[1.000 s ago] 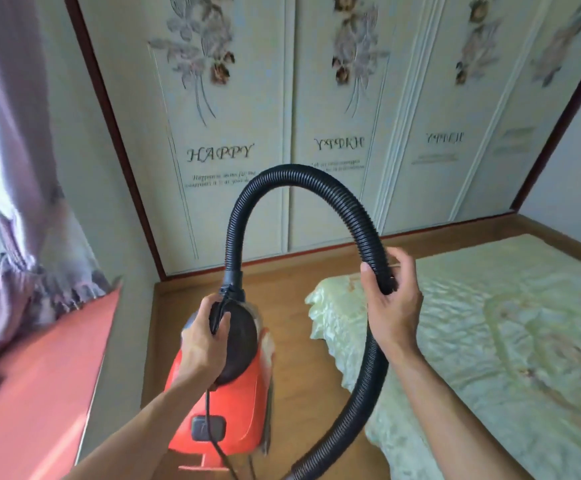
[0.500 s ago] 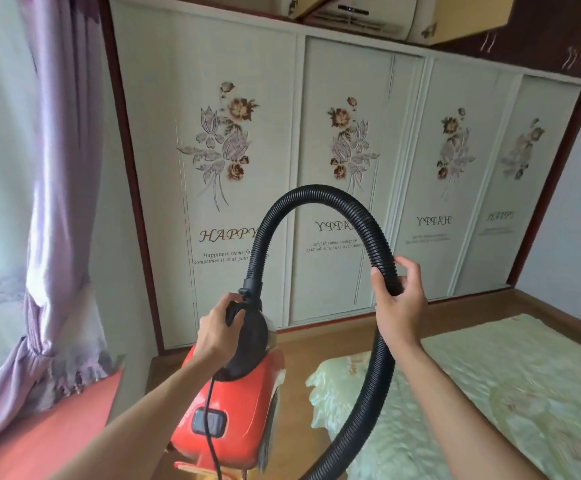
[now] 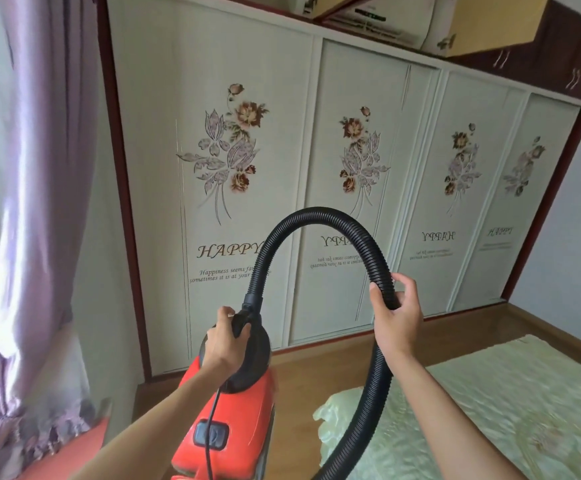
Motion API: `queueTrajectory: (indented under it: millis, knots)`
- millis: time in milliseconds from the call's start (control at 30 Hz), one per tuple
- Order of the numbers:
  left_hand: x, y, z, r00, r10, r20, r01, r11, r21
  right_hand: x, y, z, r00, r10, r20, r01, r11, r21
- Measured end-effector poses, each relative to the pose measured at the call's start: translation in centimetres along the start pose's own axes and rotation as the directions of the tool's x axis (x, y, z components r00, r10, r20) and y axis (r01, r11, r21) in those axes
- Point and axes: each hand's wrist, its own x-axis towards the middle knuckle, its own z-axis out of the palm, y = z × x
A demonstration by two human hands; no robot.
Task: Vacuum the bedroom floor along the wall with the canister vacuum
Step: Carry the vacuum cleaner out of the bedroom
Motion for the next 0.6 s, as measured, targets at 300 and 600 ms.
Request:
queueTrajectory:
  millis: [300, 600]
  knots:
    - [10.8, 0.2, -1.3, 0.998, 0.038, -0.04, -0.039, 0.999, -0.012, 4.6, 1.4, 8.9, 0.999, 0.012, -0.047, -0.009, 0.998, 0.065]
    - [21.9, 1.1, 1.7, 0.996, 0.067, -0.061, -0.069, 0.997, -0.033, 12.6, 6.9, 17.3, 0.992, 0.038, -0.118, -0.016, 0.984, 0.177]
